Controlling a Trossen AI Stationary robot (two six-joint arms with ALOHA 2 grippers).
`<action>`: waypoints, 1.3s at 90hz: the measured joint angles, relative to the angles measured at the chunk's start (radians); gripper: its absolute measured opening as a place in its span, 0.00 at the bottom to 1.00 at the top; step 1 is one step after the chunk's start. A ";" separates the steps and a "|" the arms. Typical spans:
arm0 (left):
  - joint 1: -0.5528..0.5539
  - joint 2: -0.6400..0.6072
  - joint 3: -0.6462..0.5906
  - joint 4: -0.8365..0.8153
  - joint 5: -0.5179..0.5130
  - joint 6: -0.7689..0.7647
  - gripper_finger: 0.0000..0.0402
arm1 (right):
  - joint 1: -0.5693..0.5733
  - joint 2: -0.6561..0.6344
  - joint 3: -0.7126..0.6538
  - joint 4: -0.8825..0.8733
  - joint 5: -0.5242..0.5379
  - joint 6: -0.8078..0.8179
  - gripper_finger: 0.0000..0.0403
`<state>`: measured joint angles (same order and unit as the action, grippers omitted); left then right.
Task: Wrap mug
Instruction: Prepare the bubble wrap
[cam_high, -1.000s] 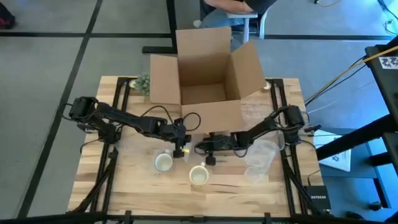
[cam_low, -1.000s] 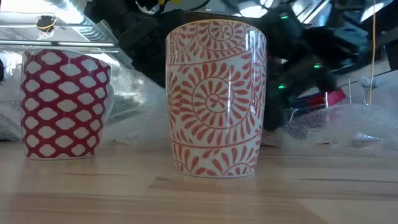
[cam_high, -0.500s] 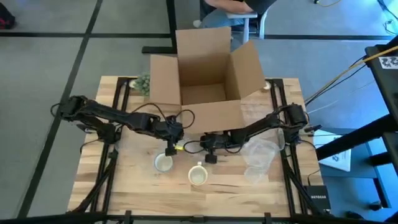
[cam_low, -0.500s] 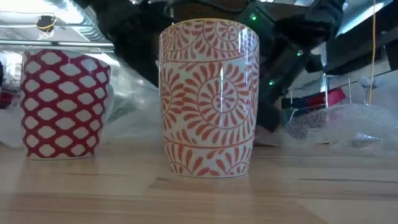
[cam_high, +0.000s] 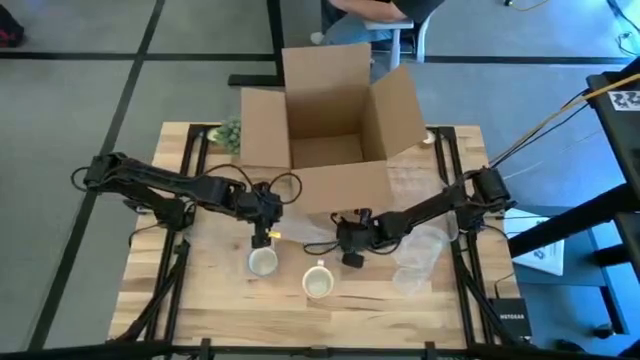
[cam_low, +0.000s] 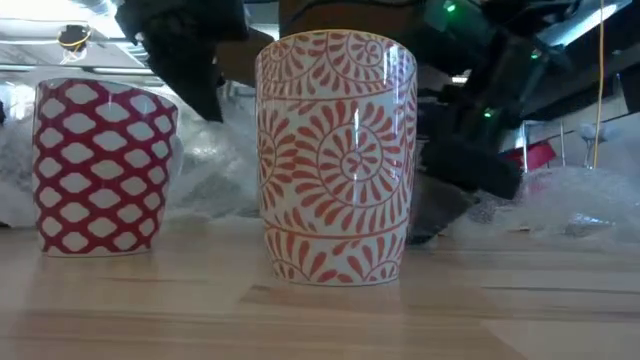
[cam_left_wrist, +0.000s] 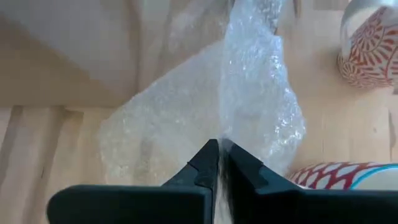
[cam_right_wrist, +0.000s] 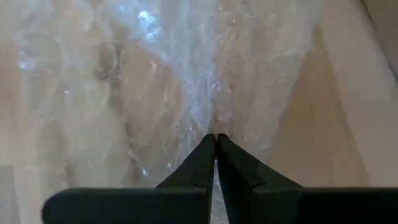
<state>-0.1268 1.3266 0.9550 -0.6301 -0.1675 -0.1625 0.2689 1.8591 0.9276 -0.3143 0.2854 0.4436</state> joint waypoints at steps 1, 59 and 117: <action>0.000 0.000 0.000 0.001 0.000 0.002 0.00 | 0.001 0.000 0.000 -0.001 0.001 0.004 0.01; 0.064 -0.069 0.098 -0.193 0.237 -0.110 0.32 | 0.060 -0.106 -0.010 -0.429 0.009 0.183 0.01; 0.084 -0.162 -0.321 0.126 0.113 -0.203 0.33 | 0.164 -0.360 -0.008 -0.593 -0.029 0.341 0.01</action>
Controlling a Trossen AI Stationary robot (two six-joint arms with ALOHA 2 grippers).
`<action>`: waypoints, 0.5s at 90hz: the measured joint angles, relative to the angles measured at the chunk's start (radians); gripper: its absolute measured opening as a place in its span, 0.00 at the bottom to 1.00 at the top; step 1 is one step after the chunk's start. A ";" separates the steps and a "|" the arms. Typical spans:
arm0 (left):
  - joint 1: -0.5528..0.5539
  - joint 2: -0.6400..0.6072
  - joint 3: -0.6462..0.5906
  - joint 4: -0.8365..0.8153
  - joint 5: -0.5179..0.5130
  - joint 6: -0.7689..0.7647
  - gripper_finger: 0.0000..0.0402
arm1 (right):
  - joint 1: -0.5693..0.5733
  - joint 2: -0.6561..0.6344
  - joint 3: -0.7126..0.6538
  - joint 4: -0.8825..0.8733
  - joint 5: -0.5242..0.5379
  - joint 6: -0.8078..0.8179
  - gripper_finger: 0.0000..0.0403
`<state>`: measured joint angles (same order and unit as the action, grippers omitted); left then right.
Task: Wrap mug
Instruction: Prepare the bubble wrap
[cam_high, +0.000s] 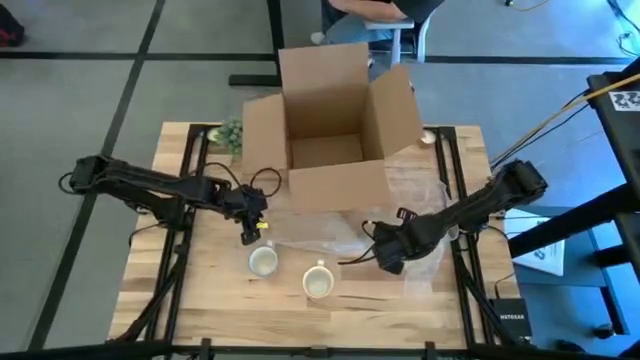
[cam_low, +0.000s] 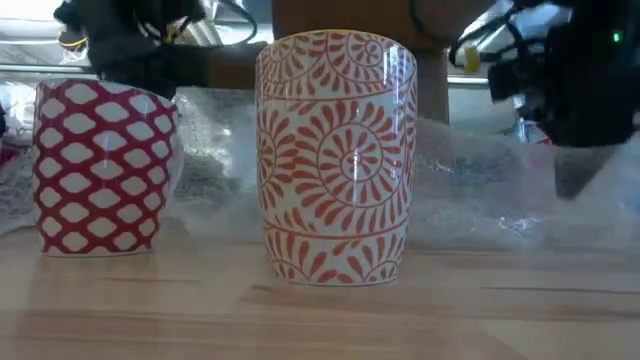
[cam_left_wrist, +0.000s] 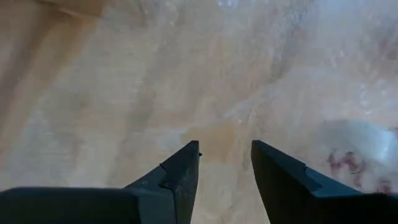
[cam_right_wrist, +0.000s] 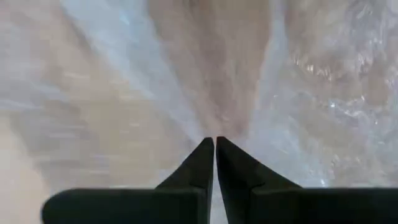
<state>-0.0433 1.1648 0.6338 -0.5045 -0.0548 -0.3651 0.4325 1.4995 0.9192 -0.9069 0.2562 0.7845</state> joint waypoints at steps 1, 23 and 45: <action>0.000 0.000 -0.005 0.001 0.000 0.000 0.33 | 0.000 -0.003 0.000 0.001 0.010 0.000 0.01; 0.005 0.000 -0.095 0.106 0.007 -0.038 0.33 | -0.021 -0.008 -0.002 0.137 0.165 -0.031 0.04; 0.005 0.000 -0.134 0.170 0.030 -0.039 0.33 | -0.071 -0.008 -0.114 0.398 0.219 -0.107 0.28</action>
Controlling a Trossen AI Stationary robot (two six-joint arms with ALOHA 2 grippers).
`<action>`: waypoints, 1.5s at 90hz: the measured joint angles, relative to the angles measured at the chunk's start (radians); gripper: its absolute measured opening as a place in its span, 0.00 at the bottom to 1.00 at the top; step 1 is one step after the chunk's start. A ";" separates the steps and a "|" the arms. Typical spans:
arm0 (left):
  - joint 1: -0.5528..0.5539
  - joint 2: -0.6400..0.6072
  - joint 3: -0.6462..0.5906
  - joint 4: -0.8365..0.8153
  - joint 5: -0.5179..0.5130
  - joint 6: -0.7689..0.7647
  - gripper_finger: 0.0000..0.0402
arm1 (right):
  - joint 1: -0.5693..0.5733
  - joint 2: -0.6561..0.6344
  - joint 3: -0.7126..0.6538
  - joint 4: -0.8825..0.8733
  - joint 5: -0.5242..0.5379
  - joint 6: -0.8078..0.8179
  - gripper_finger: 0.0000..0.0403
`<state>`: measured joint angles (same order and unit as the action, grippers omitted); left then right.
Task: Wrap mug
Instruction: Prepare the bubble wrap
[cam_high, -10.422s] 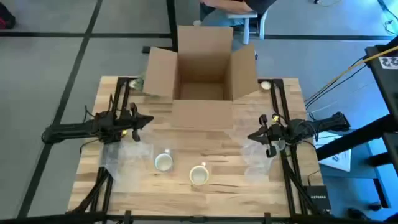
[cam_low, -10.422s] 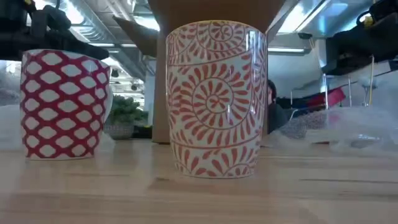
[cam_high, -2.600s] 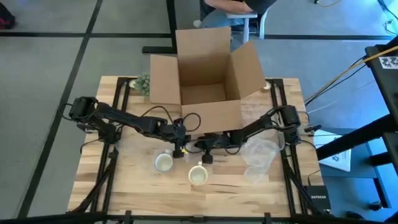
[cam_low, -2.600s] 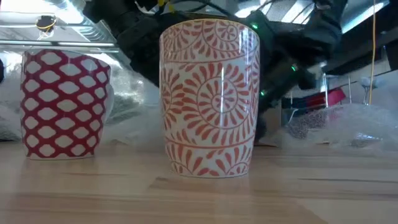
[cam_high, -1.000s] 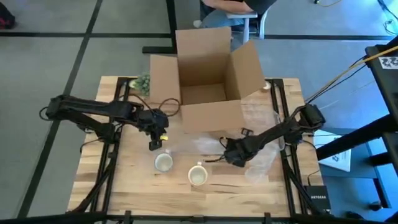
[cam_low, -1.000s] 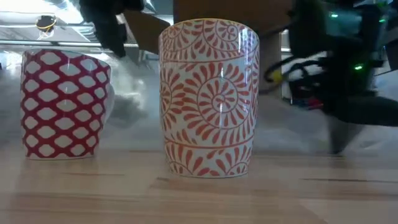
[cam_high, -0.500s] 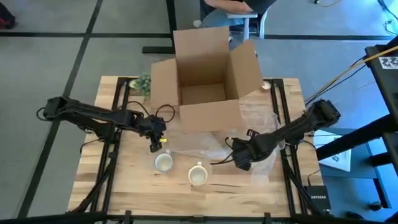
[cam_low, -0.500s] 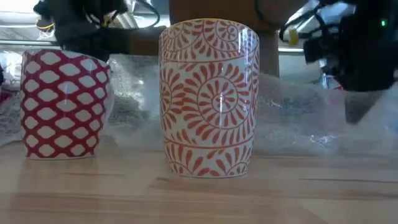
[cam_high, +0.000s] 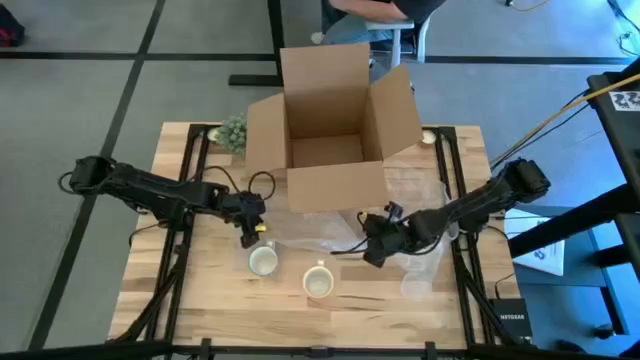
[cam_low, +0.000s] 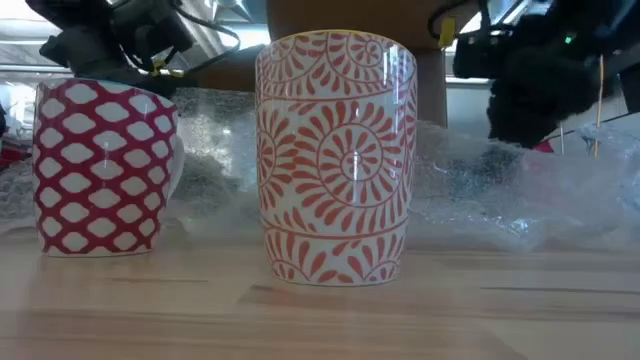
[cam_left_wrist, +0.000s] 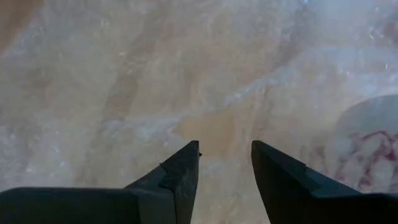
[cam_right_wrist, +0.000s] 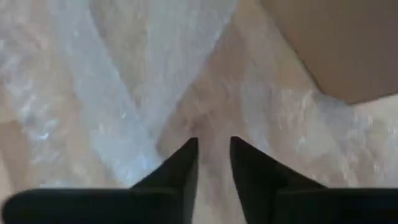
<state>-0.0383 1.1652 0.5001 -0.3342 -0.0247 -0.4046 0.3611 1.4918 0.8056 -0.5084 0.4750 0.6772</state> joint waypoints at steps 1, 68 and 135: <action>0.000 0.000 0.000 -0.005 -0.004 0.000 0.33 | -0.004 0.000 -0.007 0.012 0.005 -0.006 0.29; 0.001 0.001 -0.001 -0.046 -0.061 0.023 0.33 | -0.403 0.057 -0.184 0.907 -0.151 -0.549 0.46; -0.029 -0.002 -0.001 -0.045 0.006 0.003 0.33 | -0.140 0.053 -0.181 0.503 -0.355 -0.290 0.46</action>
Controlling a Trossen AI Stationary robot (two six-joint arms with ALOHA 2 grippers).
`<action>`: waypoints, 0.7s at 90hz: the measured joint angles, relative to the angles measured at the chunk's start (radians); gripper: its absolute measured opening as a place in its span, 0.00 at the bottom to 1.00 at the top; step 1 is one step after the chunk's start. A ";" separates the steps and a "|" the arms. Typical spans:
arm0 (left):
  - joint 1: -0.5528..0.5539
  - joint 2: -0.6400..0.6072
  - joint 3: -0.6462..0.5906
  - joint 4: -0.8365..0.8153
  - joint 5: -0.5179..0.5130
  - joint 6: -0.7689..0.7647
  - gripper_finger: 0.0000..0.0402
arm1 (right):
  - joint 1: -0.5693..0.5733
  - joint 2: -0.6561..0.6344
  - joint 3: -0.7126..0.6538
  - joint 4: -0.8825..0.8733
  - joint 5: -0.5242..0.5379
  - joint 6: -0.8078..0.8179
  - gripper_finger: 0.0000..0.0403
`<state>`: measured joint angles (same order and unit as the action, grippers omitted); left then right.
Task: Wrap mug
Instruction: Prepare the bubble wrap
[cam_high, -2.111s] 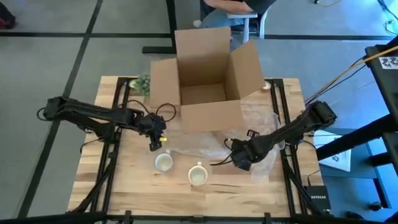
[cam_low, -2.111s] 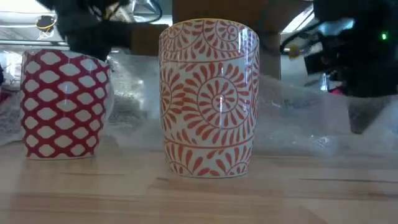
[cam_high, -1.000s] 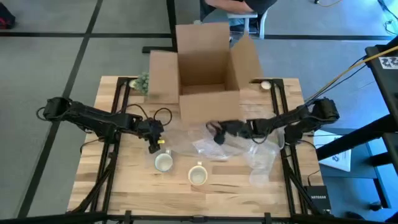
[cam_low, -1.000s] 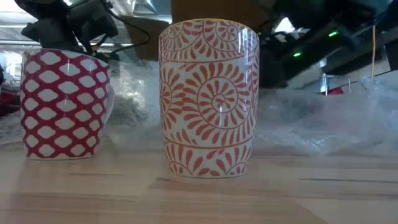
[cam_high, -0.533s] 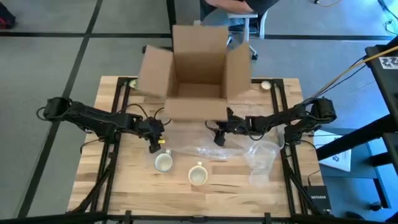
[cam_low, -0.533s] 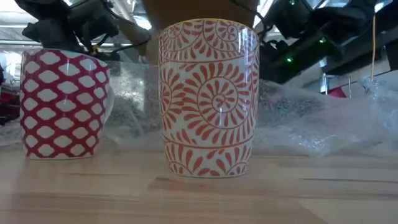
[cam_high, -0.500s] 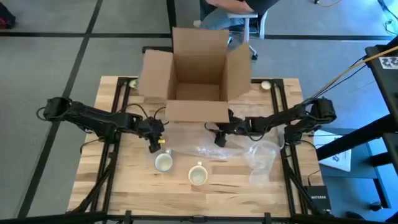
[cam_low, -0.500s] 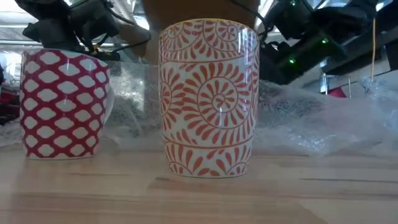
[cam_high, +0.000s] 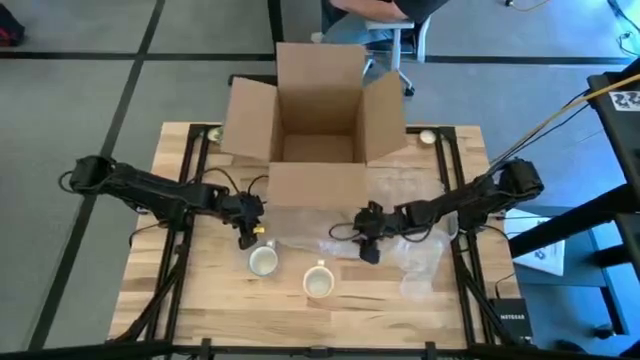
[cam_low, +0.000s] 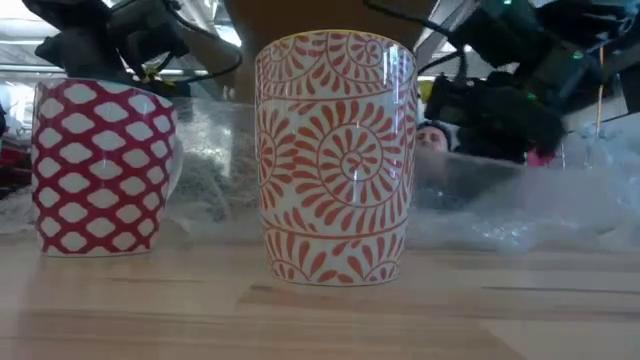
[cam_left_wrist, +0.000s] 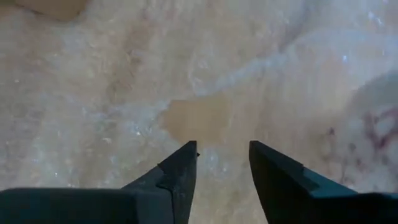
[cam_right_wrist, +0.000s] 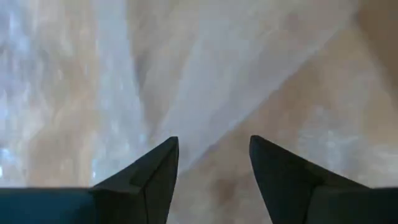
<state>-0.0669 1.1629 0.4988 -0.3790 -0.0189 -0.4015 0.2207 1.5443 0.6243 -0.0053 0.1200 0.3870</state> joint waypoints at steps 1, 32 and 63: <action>-0.001 0.000 0.000 -0.003 0.002 -0.004 0.33 | 0.005 0.000 0.000 -0.005 0.000 0.002 0.46; -0.073 -0.100 0.030 -0.066 0.037 -0.094 0.33 | 0.131 -0.039 0.034 -0.147 0.002 0.085 0.46; -0.129 -0.144 0.049 -0.137 -0.011 -0.168 0.33 | 0.230 -0.036 0.037 -0.181 0.106 0.212 0.46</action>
<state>-0.1957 1.0187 0.5474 -0.5161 -0.0294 -0.5694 0.4503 1.5085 0.6613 -0.1866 0.2263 0.5988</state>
